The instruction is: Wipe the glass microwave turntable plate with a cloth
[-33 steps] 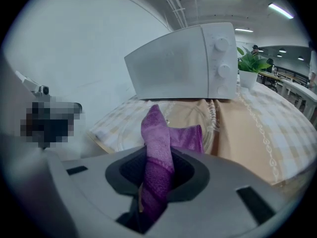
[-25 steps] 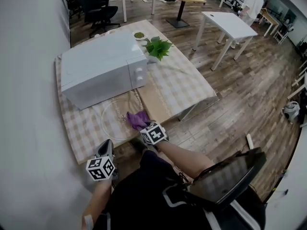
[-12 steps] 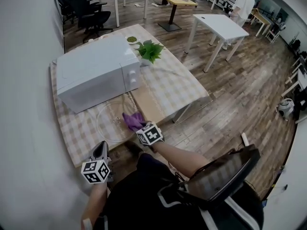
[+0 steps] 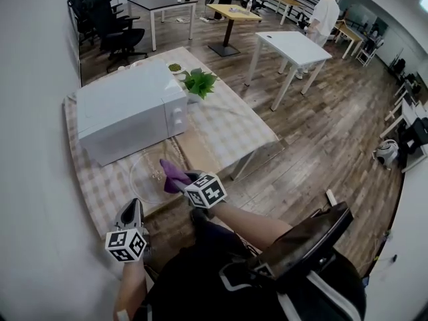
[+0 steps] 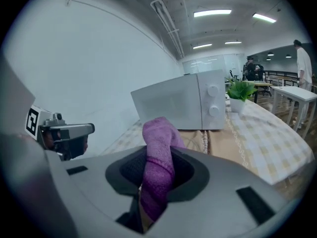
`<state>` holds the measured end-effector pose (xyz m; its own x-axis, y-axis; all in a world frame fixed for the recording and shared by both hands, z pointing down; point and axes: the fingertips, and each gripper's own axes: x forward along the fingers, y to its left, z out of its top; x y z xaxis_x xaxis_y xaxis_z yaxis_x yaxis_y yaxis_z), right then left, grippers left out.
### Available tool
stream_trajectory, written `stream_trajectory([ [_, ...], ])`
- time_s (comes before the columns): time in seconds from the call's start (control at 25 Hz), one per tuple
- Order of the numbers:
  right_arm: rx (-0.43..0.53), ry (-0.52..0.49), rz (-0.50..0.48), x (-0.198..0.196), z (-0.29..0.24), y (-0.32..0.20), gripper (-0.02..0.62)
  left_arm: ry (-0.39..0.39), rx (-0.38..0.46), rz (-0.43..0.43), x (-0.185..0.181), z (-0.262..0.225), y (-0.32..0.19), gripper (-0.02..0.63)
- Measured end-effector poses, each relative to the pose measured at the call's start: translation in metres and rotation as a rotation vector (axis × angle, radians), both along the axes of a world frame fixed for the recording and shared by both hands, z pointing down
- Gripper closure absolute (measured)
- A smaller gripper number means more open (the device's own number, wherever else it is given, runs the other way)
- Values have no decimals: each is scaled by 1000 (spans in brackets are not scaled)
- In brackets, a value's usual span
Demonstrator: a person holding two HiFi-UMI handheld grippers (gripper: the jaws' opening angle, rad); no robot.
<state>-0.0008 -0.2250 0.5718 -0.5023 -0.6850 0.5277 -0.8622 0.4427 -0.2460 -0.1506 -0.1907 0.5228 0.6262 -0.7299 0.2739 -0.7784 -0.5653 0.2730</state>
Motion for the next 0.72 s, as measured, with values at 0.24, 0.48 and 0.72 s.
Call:
stream_trajectory([
  [0.24, 105, -24, -65, -7, -56, 6, 497, 40, 24, 12, 7, -15, -3, 598],
  [0.48, 156, -54, -102, 7, -92, 16, 499, 61, 81, 29, 26, -38, 0, 598],
  [0.72, 256, -67, -123, 38, -135, 23, 500, 84, 102, -17, 46, -63, 0, 598],
])
